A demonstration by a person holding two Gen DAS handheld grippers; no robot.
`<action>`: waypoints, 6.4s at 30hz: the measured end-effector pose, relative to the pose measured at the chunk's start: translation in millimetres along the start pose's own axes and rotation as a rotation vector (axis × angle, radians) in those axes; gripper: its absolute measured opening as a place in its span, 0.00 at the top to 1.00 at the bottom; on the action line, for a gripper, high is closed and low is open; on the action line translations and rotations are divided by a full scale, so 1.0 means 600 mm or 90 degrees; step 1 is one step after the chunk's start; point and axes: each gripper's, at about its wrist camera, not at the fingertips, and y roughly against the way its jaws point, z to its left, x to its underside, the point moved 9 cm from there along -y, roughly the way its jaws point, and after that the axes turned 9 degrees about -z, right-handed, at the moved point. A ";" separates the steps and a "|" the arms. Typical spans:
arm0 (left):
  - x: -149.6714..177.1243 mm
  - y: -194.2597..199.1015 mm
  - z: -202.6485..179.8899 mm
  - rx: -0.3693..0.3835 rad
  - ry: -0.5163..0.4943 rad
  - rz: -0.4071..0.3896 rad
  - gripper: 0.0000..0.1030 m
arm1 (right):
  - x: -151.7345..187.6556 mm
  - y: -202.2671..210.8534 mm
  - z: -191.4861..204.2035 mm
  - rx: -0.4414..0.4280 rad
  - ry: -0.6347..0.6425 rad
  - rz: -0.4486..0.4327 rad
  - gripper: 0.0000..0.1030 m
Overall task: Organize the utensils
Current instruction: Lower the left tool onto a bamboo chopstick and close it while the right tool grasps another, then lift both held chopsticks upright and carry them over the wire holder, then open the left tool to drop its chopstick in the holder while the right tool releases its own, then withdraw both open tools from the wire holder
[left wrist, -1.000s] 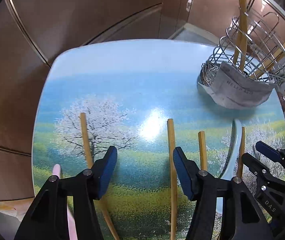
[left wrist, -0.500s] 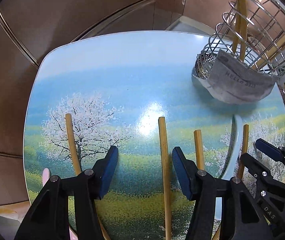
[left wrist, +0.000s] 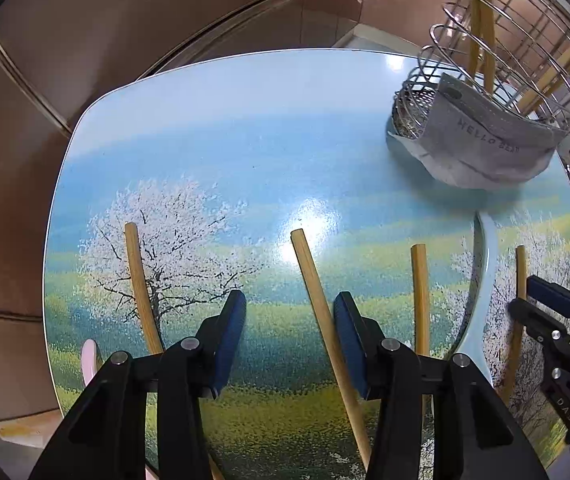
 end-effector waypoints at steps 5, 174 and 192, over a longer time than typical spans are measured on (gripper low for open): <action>0.007 0.006 -0.006 0.003 -0.006 -0.006 0.58 | 0.025 0.013 0.008 -0.023 0.043 0.014 0.88; -0.001 0.518 -0.057 -0.063 0.066 -0.529 0.28 | -0.059 0.446 -0.034 0.056 -0.133 -0.408 0.67; 0.171 0.600 -0.045 -0.120 0.085 -0.595 0.14 | 0.070 0.552 0.021 0.163 -0.172 -0.493 0.51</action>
